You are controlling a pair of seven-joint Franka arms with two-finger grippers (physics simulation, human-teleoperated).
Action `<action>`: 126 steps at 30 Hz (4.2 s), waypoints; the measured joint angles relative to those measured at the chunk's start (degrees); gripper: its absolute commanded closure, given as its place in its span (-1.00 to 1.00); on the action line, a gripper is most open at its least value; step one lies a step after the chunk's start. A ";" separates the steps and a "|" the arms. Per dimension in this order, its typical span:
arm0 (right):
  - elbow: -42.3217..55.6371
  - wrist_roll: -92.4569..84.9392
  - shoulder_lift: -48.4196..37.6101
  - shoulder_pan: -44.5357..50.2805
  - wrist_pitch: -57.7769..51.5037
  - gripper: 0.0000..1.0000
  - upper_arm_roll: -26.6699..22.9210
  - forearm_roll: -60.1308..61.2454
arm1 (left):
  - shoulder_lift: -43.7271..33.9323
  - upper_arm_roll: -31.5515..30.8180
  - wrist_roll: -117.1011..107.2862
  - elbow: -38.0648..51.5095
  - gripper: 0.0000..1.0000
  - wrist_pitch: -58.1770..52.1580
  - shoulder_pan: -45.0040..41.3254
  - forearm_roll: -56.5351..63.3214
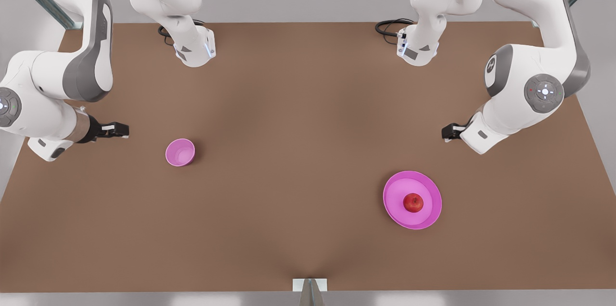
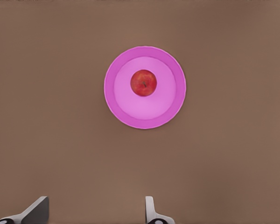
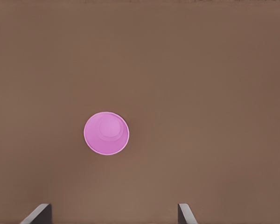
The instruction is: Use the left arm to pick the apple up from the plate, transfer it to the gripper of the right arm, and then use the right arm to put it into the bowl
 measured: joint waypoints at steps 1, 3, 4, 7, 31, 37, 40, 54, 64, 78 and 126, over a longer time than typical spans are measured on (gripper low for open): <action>0.03 -0.23 0.17 0.07 0.10 -1.00 -0.03 -0.05 | 0.01 0.00 -0.05 0.00 -1.00 0.15 -0.07 -0.07; 0.14 -0.66 0.41 0.23 0.25 -1.00 -0.05 -0.16 | 3.60 -0.84 -0.18 2.34 -1.00 0.80 0.16 -0.69; 0.20 -0.86 0.49 0.25 0.30 -1.00 -0.02 -0.22 | 8.20 -1.91 -0.23 4.75 -1.00 2.30 -0.01 -1.05; 0.39 -1.42 1.07 0.08 0.46 -1.00 0.00 -0.38 | 22.59 -2.89 -0.40 7.39 -1.00 9.86 -0.92 -0.04; 0.50 -4.38 1.88 -0.26 0.60 -1.00 -0.07 -0.93 | 33.81 -1.94 -0.73 5.33 -1.00 35.17 -0.75 2.70; 0.40 -4.91 1.87 -0.18 0.67 -1.00 -0.08 -1.00 | 35.28 -1.98 -0.74 5.28 -1.00 35.76 -0.52 2.74; 0.31 -5.12 2.01 -0.18 0.72 -1.00 -0.07 -1.01 | 35.68 -1.94 -0.75 5.28 -1.00 36.15 -0.52 2.72; 0.35 -5.73 2.41 -0.22 0.84 -1.00 -0.08 -1.09 | 36.39 -1.93 -0.76 3.96 -1.00 36.87 -0.43 2.66; 0.24 -5.95 2.37 -0.24 0.86 -1.00 -0.08 -1.07 | 36.75 -1.94 -0.80 3.96 -0.94 37.58 -0.16 2.60; 0.17 -6.11 2.48 -0.17 0.81 -1.00 -0.08 -1.10 | 36.74 -1.94 -0.85 4.10 -0.76 39.49 -0.08 2.33; 11.95 -19.62 31.69 -1.73 5.08 -1.00 12.66 36.32 | 45.06 -27.76 -2.85 27.24 -0.46 17.50 -0.20 -37.91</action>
